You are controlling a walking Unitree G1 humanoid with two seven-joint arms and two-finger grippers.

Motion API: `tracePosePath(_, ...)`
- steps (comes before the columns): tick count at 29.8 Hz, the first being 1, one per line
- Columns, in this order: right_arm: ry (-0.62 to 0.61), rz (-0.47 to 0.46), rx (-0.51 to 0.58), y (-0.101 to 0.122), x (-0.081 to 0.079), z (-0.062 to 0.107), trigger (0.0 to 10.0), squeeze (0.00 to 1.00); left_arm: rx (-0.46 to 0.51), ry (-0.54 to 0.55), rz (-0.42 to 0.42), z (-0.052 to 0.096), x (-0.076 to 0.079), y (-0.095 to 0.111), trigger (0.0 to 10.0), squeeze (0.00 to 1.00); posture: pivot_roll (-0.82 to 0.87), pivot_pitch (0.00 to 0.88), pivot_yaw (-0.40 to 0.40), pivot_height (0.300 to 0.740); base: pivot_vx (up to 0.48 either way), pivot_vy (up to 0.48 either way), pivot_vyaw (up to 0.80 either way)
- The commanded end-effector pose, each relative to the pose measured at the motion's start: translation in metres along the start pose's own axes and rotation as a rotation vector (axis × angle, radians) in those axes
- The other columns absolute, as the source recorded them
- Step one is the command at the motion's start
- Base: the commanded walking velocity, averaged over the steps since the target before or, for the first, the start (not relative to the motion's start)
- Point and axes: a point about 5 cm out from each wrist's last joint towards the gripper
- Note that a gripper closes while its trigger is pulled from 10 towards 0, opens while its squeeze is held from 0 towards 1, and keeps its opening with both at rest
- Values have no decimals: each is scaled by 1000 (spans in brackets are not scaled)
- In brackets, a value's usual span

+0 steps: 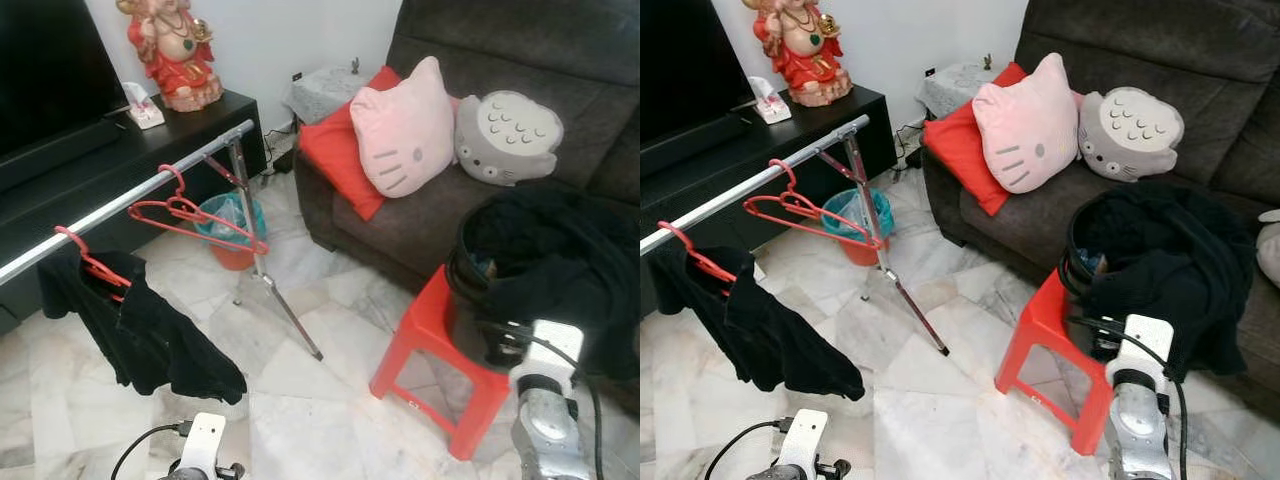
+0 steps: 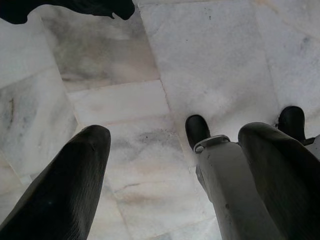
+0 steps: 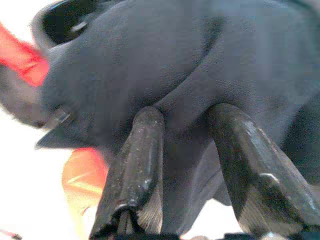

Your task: Hang hanger

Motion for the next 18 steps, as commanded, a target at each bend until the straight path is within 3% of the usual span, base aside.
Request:
tracePosePath(1,-119,2,18,3,21,-3,10000,0,-9,3,6,0,-2,-2,10000,0,-12,0,47,740,0,0,0)
tracePosePath(6,-258,-5,23,3,39,-3,10000,0,-10,-2,5,0,-2,-2,10000,0,-10,0,46,740,0,0,0)
tracePosePath(11,-455,-1,-62,-8,63,2,10000,0,-11,-4,4,0,-2,-2,10000,0,-9,0,47,740,0,0,0)
tracePosePath(18,-547,15,-72,-12,71,7,10000,0,-11,-5,-1,0,-2,-1,10000,0,-9,0,48,740,0,0,0)
Point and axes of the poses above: a point about 5 cm out from each wrist's last joint towards the gripper, its own z axis pointing back from the gripper into the wrist, its own y axis along the axis of the wrist's last joint, x = y × z, and after that the axes turned 7 degrees about -z, right-handed
